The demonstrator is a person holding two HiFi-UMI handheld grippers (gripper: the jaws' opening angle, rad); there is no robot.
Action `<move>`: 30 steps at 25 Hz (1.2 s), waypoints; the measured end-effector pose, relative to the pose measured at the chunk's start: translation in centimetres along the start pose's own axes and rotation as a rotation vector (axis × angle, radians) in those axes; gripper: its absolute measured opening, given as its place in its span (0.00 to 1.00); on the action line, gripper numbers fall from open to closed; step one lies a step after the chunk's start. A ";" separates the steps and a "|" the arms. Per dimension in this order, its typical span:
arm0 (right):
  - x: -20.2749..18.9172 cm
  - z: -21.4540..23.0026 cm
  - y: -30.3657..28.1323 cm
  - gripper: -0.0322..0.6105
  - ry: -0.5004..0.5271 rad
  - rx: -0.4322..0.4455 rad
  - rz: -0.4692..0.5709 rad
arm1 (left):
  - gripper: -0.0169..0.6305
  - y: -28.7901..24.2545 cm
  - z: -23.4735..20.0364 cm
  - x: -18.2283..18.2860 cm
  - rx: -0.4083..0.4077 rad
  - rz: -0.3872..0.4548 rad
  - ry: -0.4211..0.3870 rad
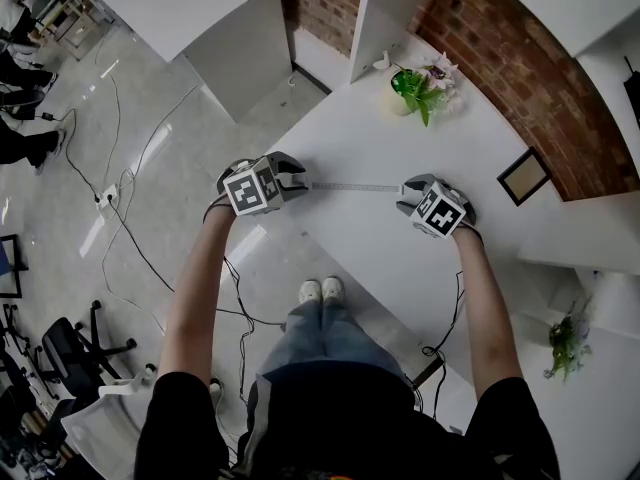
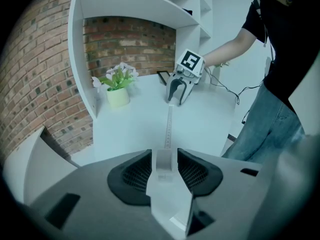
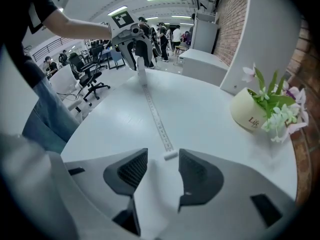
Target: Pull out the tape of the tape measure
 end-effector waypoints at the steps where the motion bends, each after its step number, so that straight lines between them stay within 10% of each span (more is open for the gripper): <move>1: 0.0 0.0 0.1 0.33 -0.002 -0.001 0.002 | 0.26 0.0 0.0 0.1 -0.003 0.005 0.005; 10: 0.3 -0.3 2.4 0.33 -0.050 -0.020 0.107 | 0.27 3.4 -0.4 1.5 0.099 0.109 0.038; 22: 4.0 -1.5 16.4 0.05 -0.529 -0.223 1.093 | 0.05 18.0 1.0 5.4 0.812 0.627 0.325; 30: 2.3 -5.5 18.9 0.05 -0.669 -0.390 1.308 | 0.04 19.1 6.5 6.3 1.040 0.752 0.450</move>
Point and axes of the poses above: the fingertips, and each gripper's own axes: y backward along the fingers, z to its right, x out of its top, the point moved 9 cm from there along y, backward along the fingers, and after that the axes turned 11 degrees about -y, right-handed, at the moved point
